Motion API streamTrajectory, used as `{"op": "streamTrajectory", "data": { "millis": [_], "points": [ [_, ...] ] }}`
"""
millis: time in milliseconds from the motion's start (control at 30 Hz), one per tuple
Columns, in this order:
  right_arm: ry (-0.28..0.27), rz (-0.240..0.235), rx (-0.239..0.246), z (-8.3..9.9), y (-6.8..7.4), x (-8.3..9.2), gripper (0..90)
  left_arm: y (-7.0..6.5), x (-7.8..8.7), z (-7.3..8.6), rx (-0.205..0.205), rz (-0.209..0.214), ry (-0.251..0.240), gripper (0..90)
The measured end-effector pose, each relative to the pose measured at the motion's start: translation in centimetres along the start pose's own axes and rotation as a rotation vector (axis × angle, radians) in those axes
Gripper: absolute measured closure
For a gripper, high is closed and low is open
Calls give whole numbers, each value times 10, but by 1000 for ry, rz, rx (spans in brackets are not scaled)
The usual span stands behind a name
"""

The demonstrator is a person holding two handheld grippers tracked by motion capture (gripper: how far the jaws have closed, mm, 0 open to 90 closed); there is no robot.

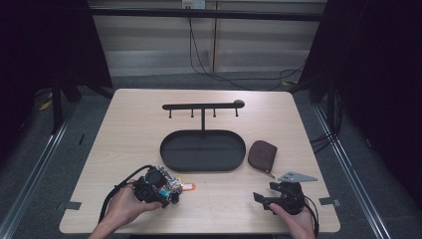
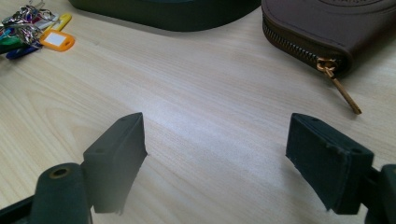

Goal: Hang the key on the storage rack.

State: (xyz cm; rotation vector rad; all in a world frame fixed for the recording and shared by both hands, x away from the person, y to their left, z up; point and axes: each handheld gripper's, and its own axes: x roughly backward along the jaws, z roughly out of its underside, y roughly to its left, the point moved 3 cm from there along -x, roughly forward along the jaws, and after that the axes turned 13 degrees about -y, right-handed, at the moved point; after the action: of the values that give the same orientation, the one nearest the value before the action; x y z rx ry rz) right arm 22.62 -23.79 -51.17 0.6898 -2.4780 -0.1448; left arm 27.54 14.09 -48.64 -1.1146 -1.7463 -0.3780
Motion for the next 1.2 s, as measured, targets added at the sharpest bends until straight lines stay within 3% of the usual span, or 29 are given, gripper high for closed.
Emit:
{"op": "streamTrajectory", "data": {
  "millis": [467,733,800,967,1200],
  "points": [
    [0,0,-7,0,-1,0,196,1,-3,-1,9,11,29,870],
    [1,2,-9,0,-2,-1,196,0,3,-4,-5,45,37,871],
    [3,1,-11,0,-2,-1,195,0,8,-5,1,66,26,871],
    [3,-1,-13,0,-2,-1,195,0,18,-8,12,72,10,872],
    [4,2,-14,0,-2,-1,195,0,34,-13,1,40,-6,873]
  ]
}}
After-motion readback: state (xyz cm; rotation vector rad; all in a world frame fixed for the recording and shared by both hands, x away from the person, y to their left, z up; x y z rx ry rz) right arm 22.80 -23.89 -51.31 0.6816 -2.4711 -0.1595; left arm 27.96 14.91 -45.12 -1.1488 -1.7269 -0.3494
